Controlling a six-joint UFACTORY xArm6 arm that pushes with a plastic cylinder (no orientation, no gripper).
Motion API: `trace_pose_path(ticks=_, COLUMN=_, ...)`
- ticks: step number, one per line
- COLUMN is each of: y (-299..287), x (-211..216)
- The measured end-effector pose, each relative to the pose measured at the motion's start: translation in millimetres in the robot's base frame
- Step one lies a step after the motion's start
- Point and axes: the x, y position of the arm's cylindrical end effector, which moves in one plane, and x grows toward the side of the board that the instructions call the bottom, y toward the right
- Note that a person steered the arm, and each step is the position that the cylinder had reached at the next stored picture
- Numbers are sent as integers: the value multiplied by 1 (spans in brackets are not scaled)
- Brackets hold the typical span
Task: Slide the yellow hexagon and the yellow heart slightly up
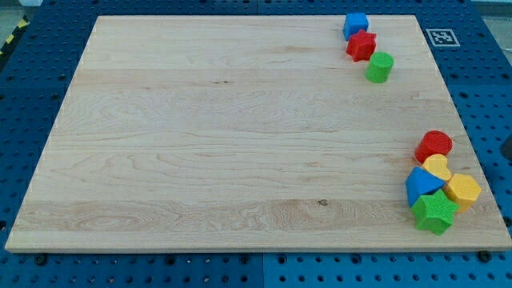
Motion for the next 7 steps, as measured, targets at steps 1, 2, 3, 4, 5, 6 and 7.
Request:
trace_pose_path(ticks=1, y=0, x=47)
trace_pose_path(ticks=2, y=-1, x=97)
trace_pose_path(ticks=3, y=-11, x=105)
trace_pose_path(ticks=4, y=-47, x=97)
trace_pose_path(ticks=5, y=-73, x=86)
trace_pose_path(ticks=6, y=-90, x=71)
trace_pose_path(ticks=7, y=-116, x=57)
